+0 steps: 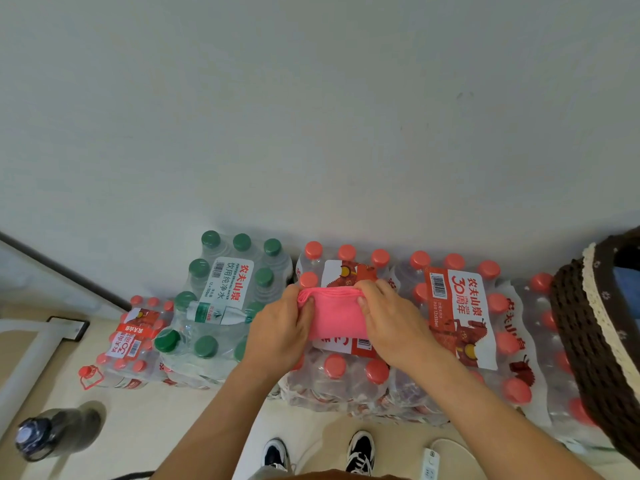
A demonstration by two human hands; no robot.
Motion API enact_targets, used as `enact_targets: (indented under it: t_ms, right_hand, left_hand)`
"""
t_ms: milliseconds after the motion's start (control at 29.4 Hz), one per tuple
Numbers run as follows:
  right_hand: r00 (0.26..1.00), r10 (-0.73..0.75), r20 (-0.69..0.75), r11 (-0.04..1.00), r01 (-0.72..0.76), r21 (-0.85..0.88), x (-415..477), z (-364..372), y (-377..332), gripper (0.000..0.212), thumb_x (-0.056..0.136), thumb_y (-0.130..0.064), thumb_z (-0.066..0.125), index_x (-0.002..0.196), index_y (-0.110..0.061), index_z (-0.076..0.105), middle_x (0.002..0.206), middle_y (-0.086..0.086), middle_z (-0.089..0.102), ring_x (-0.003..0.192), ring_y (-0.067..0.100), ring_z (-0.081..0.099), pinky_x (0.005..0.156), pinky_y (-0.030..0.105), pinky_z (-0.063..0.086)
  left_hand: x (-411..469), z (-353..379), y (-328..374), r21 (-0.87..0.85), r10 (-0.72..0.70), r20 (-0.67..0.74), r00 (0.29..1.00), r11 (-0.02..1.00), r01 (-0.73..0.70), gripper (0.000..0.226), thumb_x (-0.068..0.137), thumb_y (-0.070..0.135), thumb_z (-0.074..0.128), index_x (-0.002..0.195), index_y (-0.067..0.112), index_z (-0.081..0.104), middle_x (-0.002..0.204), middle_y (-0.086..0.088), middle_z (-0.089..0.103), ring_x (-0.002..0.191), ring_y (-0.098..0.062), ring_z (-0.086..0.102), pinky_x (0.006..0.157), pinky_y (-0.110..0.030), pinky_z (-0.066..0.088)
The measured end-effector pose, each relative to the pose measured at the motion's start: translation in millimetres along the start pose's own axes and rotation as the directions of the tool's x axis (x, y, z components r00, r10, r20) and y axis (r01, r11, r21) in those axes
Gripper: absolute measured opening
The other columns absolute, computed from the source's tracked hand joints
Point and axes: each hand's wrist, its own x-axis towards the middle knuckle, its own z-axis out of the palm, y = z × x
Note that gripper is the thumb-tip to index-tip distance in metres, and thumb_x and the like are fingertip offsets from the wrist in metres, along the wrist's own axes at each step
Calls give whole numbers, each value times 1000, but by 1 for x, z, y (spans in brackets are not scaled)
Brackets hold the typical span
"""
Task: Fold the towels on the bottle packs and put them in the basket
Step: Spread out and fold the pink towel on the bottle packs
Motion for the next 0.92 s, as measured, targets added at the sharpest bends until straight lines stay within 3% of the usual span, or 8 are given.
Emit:
enact_targets:
  t_ms: [136,272,511,613,715,783,851,919]
  right_hand:
    - [994,95,44,986,-100,135,12,-8,2,26,101,-33,37,116,-21,54,109,-2,59,97,18,58,81,37,49]
    - [976,206,72,932,-218,291,22,-15,5,22,96,-32,53,108,-20,65,107,-5,65,96,12,57,79,28,46]
    - [954,284,92,923,-298,244,27,-12,6,23,99,-32,46,108,-20,63,108,-1,61,99,18,57,82,34,48]
    - [951,306,48,937,-309,162,26,-7,1,26,100,-38,40,110,-22,58,101,-3,62,90,16,56,73,33,49]
    - [946,324,1,942,-323,97,23,-4,0,25,99,-45,40,108,-25,52,96,-6,60,85,14,58,70,33,51]
    - [943,333,-21,942,-332,52,20,-3,1,29,98,-48,40,110,-26,53,99,-5,62,85,16,59,71,34,51]
    - [947,320,-34,947,-319,21,18,0,3,36,97,-51,39,117,-27,56,108,-1,58,95,18,58,79,37,52]
    - [949,314,-9,948,-313,66,14,0,6,41,96,-51,43,128,-28,55,119,3,50,109,21,53,91,38,48]
  left_hand:
    - [4,6,5,20,-54,-77,996,998,56,22,99,33,44,90,15,52,77,-7,66,72,-32,61,60,-36,38]
    - [8,8,6,26,-132,-111,985,990,136,28,97,36,47,85,13,56,74,-6,66,71,-30,61,61,-34,40]
    - [13,12,7,8,-251,-110,962,967,254,32,95,38,48,73,16,52,62,5,55,62,-22,54,60,-32,39]
    - [18,12,6,-36,-296,-89,951,955,294,31,92,37,51,70,15,52,65,1,59,66,-24,58,61,-32,42]
    - [12,13,8,-71,-282,-164,945,959,274,19,87,38,57,89,18,59,75,2,65,72,-22,61,64,-31,46]
    - [6,15,5,-61,-266,-213,940,964,259,27,85,41,61,105,22,59,87,1,60,74,-21,58,66,-30,43]
    - [3,14,-2,-44,-289,-205,935,957,286,35,85,47,60,112,25,61,94,2,49,76,-18,51,67,-29,39]
    - [2,15,-8,32,-263,-132,956,963,269,35,88,53,54,108,26,62,93,3,51,77,-18,53,66,-30,40]
